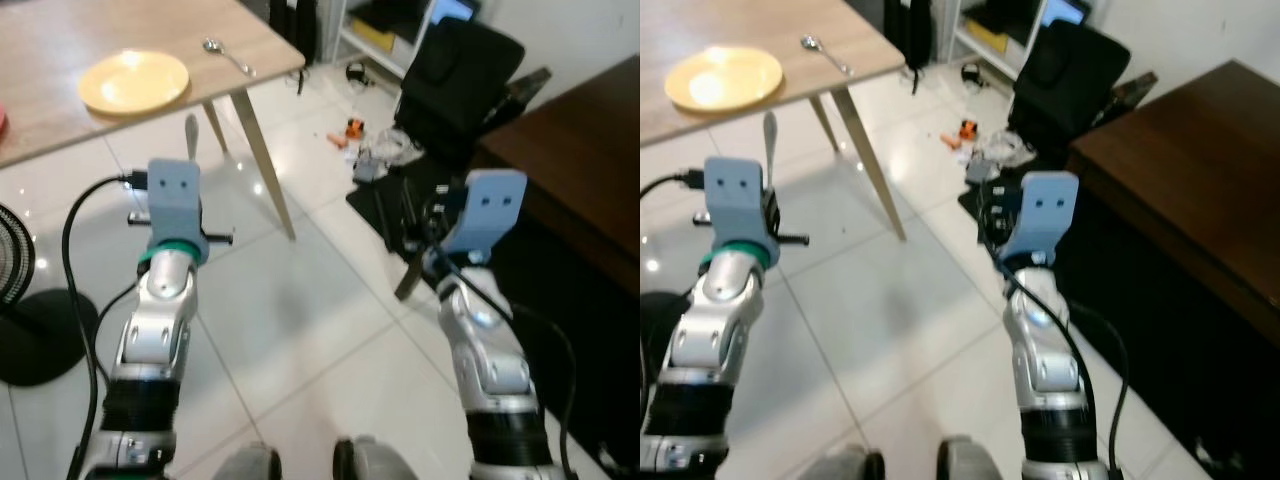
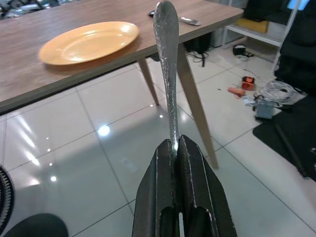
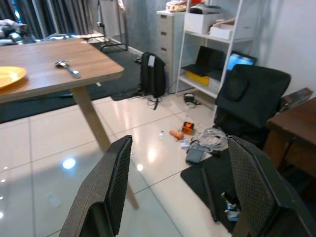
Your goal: Setting the table
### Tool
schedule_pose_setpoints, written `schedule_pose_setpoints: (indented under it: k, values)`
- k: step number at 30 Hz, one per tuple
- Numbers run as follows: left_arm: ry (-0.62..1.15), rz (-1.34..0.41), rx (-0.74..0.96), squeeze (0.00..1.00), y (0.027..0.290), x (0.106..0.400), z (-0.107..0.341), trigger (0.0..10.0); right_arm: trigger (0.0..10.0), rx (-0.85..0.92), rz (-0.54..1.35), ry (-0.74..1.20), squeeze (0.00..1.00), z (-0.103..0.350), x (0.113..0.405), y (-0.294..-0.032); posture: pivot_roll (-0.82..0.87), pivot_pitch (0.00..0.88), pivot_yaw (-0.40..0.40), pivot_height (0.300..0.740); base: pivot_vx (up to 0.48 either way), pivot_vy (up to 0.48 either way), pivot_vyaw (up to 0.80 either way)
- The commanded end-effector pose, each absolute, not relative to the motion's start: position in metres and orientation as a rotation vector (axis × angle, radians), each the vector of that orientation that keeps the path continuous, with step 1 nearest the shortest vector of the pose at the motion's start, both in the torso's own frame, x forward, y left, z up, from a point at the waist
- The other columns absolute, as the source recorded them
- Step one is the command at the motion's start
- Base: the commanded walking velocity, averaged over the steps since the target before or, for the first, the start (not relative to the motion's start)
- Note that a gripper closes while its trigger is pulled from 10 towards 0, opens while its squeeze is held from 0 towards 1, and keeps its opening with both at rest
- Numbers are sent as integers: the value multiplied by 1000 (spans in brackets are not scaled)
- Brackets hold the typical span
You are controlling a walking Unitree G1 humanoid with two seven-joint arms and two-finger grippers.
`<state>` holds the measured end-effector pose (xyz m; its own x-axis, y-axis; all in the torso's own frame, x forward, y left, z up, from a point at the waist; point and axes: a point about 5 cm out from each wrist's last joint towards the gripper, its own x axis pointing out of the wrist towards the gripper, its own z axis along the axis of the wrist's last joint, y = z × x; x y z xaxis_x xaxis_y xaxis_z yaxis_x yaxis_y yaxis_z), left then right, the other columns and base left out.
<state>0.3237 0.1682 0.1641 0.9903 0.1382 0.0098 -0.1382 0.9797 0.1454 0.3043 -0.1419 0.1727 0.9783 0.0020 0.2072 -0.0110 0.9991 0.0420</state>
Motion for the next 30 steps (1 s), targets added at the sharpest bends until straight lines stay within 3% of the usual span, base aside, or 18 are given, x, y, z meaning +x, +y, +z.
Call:
schedule_pose_setpoints:
  k: [1,5,15,30]
  values:
    - [11,138,152,0,168,324,162,10000,10000,42,-7,-198,0,170,304,-144,5,5,22,740,480,0,0]
    - [5,119,154,0,167,324,163,10000,10000,28,-56,-178,0,166,305,-153,7,6,19,740,480,0,0]
    - [-61,-118,209,0,138,330,174,10000,10000,-140,-241,-118,0,149,301,-221,-8,0,44,740,480,0,0]
    - [-78,-212,247,0,128,333,175,10000,10000,-160,-305,-82,0,137,300,-231,-10,0,50,740,480,0,0]
